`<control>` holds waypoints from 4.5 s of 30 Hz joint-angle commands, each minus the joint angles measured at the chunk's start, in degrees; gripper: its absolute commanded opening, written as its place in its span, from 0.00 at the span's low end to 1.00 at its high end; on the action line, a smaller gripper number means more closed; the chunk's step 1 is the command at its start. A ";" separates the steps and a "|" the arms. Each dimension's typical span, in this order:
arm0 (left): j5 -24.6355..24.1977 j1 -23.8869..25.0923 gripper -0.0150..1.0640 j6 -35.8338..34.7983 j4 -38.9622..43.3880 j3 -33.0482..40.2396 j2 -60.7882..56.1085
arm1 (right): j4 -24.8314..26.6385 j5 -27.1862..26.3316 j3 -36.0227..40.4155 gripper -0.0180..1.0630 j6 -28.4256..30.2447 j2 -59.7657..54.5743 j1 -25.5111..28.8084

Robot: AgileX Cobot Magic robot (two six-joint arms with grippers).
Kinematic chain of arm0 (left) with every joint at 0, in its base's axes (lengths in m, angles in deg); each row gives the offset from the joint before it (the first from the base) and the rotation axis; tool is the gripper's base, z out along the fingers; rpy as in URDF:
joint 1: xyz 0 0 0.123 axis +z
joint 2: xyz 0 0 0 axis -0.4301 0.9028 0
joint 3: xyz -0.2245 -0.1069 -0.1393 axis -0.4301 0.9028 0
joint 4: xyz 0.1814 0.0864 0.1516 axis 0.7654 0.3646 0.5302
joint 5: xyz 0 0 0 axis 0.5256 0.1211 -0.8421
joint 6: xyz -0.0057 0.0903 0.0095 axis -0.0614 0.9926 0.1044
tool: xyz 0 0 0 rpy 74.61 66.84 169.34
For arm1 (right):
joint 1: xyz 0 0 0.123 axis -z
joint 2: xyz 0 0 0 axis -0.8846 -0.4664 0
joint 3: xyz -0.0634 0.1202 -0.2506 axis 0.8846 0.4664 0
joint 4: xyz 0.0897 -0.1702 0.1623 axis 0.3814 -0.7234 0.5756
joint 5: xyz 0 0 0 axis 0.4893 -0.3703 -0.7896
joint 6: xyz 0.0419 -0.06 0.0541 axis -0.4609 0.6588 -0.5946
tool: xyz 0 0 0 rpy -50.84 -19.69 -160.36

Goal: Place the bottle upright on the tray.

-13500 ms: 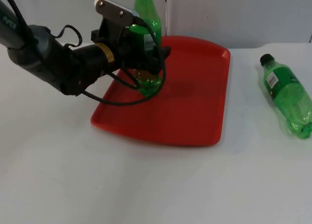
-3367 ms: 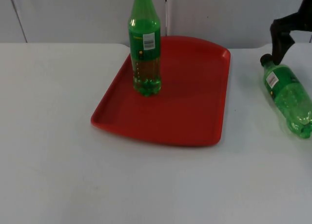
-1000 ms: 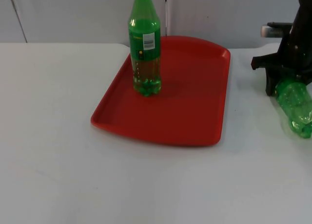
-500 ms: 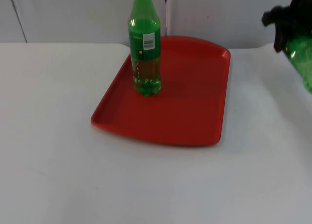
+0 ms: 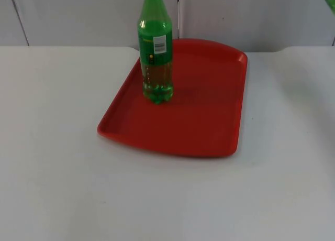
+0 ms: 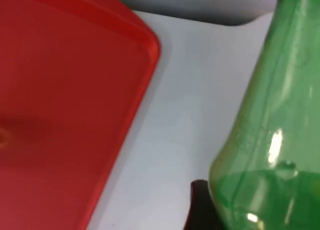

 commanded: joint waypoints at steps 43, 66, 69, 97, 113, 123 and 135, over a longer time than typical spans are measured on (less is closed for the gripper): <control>0.27 0.08 0.99 0.05 -0.60 0.34 -0.16 | 30.20 -78.33 62.58 0.02 39.15 35.32 -13.99; 0.27 0.08 0.99 0.05 -0.60 0.34 -0.16 | -9.44 -111.75 52.35 0.02 -4.21 8.03 -12.94; 0.16 0.08 0.99 0.05 -0.49 0.34 -0.16 | -9.71 -114.96 48.52 0.02 -4.90 4.12 -12.40; 0.28 0.08 0.99 0.05 -0.49 0.34 -0.16 | -9.61 -116.90 26.84 0.02 -7.13 -20.20 -11.90; 0.28 0.08 0.99 0.05 -0.49 0.34 -0.16 | -9.61 -119.82 26.48 0.02 -7.56 -24.29 -11.68; 0.28 0.08 0.99 0.05 -0.49 0.34 -0.16 | -9.61 -117.09 26.48 0.02 -7.79 -24.29 -11.68; 0.39 0.08 0.99 0.05 -0.49 0.34 -0.16 | -11.33 -114.28 26.48 0.02 -7.56 -24.29 -11.68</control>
